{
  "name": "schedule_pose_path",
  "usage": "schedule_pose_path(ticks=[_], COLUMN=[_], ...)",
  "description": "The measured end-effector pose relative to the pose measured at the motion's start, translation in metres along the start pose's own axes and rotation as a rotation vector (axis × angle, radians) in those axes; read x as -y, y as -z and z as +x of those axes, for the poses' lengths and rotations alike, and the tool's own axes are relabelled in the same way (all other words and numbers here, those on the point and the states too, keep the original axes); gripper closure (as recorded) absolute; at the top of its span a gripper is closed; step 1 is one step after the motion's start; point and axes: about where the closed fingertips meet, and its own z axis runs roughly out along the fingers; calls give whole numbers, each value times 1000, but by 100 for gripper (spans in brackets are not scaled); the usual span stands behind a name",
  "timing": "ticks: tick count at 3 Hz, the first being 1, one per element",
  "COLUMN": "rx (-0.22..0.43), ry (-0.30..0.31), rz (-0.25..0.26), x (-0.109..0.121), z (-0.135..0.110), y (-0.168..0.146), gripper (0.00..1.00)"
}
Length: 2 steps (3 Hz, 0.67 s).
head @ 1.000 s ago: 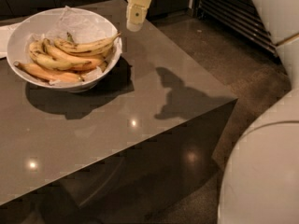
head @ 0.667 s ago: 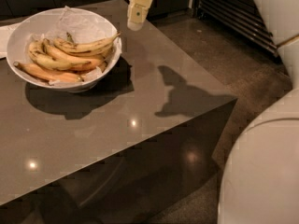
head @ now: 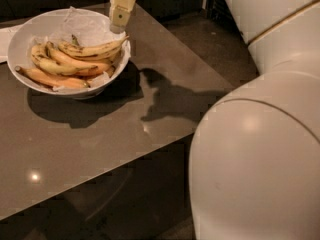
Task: Pick banana from white bowl
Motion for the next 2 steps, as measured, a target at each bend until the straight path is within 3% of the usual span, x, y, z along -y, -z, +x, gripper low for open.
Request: schedule_pose_path(ticks=[2], rx=[8], ry=[21], rz=[-53], x=[5], z=[-26], y=[-32], gripper=[21])
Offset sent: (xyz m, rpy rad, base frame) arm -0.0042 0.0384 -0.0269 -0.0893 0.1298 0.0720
